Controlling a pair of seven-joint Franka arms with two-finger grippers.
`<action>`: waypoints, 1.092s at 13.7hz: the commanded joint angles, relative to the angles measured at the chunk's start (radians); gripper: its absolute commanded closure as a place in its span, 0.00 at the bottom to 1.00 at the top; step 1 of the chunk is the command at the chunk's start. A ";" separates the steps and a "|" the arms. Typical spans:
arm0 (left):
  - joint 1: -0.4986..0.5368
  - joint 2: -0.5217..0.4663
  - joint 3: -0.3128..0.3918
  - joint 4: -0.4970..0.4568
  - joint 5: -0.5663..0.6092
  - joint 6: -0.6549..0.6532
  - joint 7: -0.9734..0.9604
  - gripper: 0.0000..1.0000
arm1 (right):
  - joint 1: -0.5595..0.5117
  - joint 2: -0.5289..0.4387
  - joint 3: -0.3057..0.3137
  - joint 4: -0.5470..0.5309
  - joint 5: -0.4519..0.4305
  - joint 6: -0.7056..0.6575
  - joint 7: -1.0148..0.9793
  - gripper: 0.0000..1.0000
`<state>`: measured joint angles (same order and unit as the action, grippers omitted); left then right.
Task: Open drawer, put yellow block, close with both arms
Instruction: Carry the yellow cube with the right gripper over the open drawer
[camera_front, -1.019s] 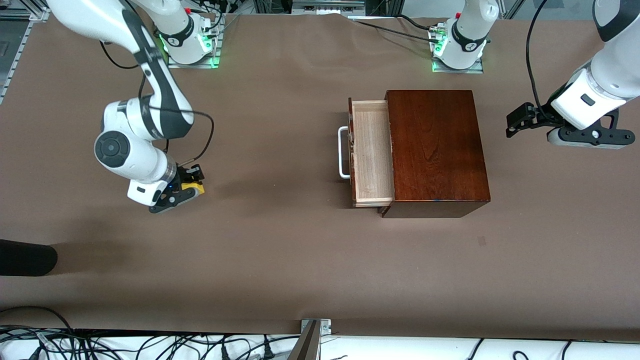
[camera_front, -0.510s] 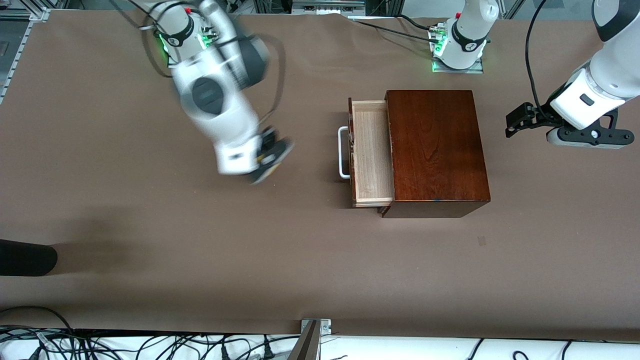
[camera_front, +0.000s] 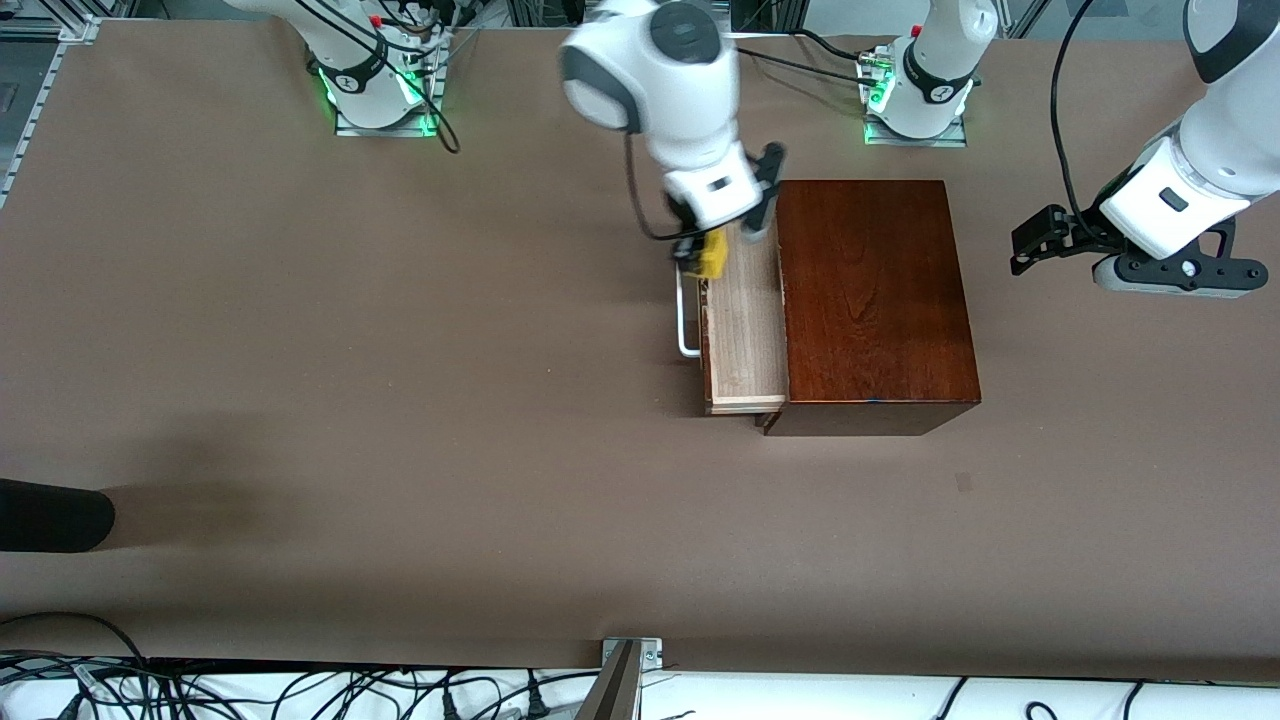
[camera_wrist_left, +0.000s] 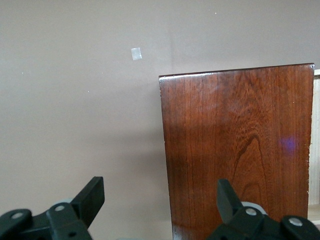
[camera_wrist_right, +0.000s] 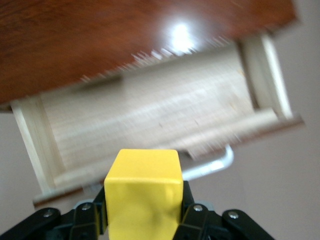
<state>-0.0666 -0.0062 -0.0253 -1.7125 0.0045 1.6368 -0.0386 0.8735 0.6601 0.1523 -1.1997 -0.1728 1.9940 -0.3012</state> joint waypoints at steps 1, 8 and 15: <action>0.004 -0.011 -0.005 -0.003 -0.008 -0.005 -0.004 0.00 | 0.067 0.125 -0.013 0.135 -0.080 -0.021 -0.025 1.00; 0.004 -0.012 -0.012 -0.003 -0.009 -0.006 -0.006 0.00 | 0.096 0.170 -0.013 0.124 -0.151 -0.015 -0.128 1.00; 0.002 -0.005 -0.013 0.011 -0.008 -0.021 -0.007 0.00 | 0.088 0.202 -0.014 0.124 -0.152 -0.015 -0.180 0.91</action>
<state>-0.0669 -0.0062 -0.0315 -1.7117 0.0045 1.6359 -0.0386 0.9625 0.8464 0.1385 -1.1050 -0.3098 1.9916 -0.4572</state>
